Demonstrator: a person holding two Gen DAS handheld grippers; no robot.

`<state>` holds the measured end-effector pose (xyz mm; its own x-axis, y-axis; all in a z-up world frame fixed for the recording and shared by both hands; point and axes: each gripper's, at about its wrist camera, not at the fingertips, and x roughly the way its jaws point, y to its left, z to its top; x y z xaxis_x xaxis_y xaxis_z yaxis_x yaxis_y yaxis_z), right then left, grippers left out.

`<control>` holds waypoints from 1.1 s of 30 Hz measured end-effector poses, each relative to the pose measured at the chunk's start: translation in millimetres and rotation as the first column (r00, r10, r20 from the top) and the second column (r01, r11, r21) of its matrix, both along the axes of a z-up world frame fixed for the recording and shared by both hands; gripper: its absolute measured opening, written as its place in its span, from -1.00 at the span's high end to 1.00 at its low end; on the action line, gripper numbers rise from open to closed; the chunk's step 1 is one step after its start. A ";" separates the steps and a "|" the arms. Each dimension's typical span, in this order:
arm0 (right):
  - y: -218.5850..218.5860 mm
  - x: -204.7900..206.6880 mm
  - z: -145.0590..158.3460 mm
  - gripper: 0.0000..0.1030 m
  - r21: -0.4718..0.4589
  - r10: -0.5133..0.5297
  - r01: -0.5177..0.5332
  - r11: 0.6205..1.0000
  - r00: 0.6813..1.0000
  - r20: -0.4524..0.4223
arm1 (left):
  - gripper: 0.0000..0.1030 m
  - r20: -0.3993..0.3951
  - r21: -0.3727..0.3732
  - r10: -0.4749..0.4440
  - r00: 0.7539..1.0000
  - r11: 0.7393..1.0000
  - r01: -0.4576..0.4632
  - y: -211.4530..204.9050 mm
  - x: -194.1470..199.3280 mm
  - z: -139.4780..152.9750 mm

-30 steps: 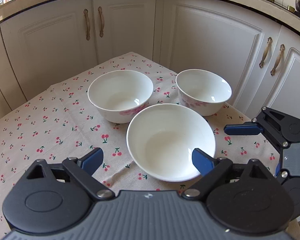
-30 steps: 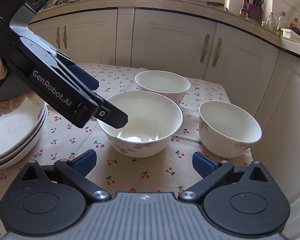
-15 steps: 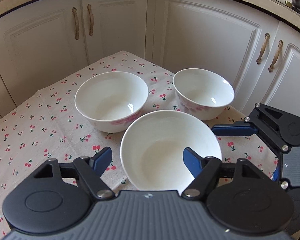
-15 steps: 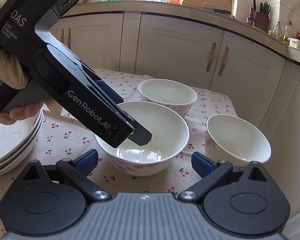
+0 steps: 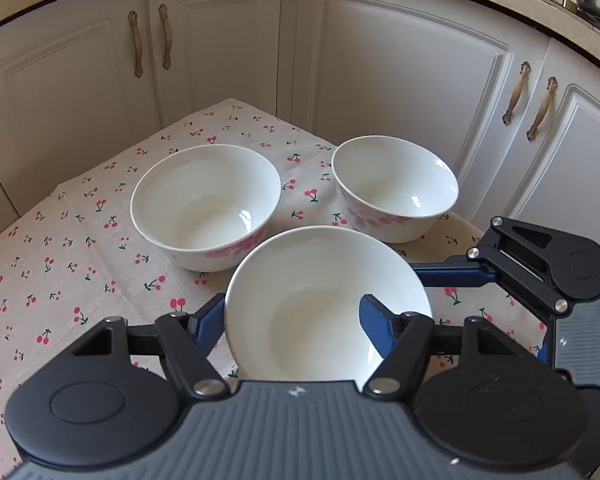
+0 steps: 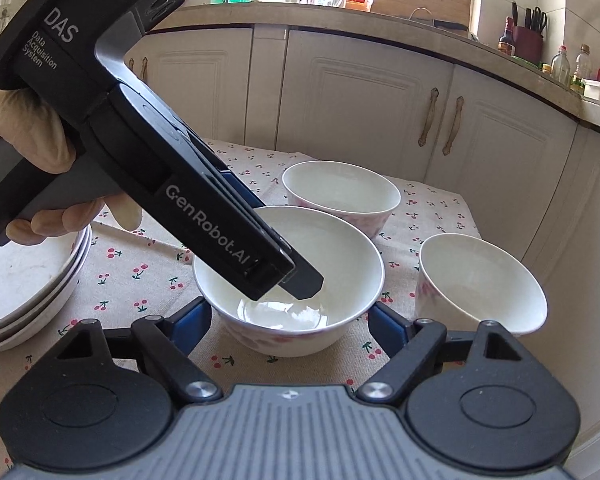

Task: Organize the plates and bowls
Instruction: 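Lift the floral bowl with the left tool and carry it toward the plates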

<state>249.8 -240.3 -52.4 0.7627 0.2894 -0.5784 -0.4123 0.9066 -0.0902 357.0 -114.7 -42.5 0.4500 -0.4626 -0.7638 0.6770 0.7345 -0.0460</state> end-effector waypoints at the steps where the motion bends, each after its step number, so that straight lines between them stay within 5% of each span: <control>1: -0.8 1.5 -0.5 -0.73 0.001 0.000 0.000 1.000 1.000 -0.001 | -0.36 0.001 0.003 -0.002 1.000 1.000 0.002 -0.6 -0.2 -0.1; 33: -3.4 -11.9 13.5 -0.73 0.020 0.019 -0.019 1.000 1.000 -0.022 | -0.36 0.006 -0.011 -0.019 1.000 1.000 0.019 0.3 -27.1 14.1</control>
